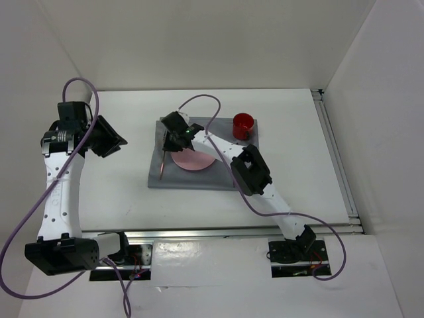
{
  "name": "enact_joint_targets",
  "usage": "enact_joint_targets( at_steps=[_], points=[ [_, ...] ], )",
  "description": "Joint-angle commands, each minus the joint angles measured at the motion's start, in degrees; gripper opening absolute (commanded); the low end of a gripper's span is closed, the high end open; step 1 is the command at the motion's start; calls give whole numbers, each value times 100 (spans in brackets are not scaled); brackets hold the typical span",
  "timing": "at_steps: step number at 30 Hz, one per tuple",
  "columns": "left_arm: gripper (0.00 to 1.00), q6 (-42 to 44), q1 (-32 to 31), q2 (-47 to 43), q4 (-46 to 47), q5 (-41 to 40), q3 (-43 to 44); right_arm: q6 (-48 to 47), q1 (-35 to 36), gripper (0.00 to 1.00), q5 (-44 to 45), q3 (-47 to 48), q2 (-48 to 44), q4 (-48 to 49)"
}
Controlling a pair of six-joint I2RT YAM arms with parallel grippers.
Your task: Set the dinner table for one person
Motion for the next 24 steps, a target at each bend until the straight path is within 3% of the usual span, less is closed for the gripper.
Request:
enact_joint_targets(
  at_steps=[1, 3, 4, 7, 8, 16, 20, 24],
  points=[
    [48, 143, 42, -162, -18, 127, 44, 138, -74, 0, -44, 105, 156, 403],
    [48, 143, 42, -162, -18, 127, 44, 68, -75, 3, -115, 394, 341, 289],
    [48, 143, 42, -162, -18, 127, 44, 67, -75, 15, -115, 464, 342, 289],
    [48, 143, 42, -162, -18, 127, 44, 67, -75, 32, -115, 351, 342, 289],
    [48, 143, 42, -162, -18, 127, 44, 67, -75, 43, -115, 194, 185, 376],
    [49, 249, 42, -162, -79, 250, 263, -73, -75, 48, -63, 70, -650, 491],
    [49, 380, 42, 4, -133, 329, 474, -442, -75, 74, 217, 122, -1362, 387],
    [49, 442, 42, 5, -133, 277, 606, -820, -223, 91, 833, -132, -2353, -342]
  ],
)
